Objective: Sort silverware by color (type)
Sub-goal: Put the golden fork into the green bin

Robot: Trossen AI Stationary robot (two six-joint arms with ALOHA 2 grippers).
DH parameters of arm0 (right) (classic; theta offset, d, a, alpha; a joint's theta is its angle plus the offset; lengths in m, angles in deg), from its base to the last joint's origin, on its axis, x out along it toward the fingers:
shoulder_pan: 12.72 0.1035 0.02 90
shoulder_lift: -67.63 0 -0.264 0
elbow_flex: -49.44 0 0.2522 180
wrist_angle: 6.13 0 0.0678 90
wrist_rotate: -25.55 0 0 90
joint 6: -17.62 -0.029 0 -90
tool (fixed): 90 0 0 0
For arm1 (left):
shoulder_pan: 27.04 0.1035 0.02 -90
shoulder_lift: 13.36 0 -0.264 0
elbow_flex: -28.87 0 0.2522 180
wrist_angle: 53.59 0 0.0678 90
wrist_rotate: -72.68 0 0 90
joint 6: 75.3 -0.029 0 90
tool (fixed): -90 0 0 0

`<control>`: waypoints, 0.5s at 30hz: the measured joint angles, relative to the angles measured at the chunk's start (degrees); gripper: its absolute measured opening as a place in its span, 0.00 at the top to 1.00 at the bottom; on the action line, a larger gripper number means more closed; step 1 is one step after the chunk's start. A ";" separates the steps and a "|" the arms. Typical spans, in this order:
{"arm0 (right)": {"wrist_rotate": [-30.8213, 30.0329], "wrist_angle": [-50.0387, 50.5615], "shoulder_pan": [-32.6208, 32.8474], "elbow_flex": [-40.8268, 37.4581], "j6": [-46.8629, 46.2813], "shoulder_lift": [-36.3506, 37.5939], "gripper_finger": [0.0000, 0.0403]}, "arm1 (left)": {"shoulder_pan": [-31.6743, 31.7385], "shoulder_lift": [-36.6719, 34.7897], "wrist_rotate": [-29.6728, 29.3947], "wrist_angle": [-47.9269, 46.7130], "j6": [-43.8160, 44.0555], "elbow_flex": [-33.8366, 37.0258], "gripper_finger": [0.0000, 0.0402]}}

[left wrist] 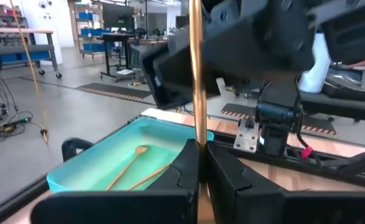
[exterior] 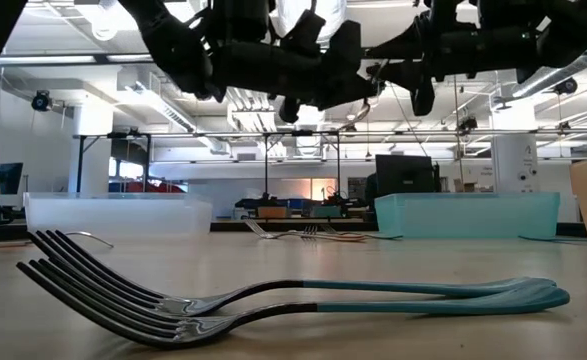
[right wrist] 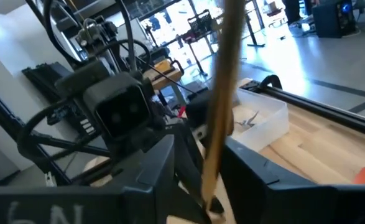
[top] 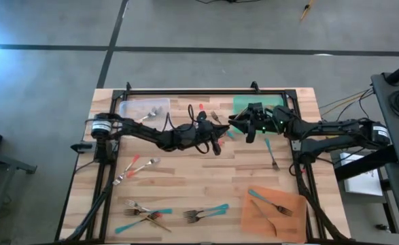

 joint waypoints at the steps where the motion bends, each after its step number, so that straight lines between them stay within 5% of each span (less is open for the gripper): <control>1: 0.00 0.06 0.00 0.00 0.00 0.00 0.75 | 0.00 -0.24 -0.11 0.08 -0.38 0.00 1.00; 6: -0.26 0.37 -0.04 -0.04 2.19 -0.02 0.94 | 0.00 -0.50 -1.02 0.25 -1.17 -0.04 1.00; 15: -4.79 6.08 -0.03 2.22 5.57 0.56 0.96 | 0.10 -0.89 -1.20 -0.49 -2.43 -0.04 0.97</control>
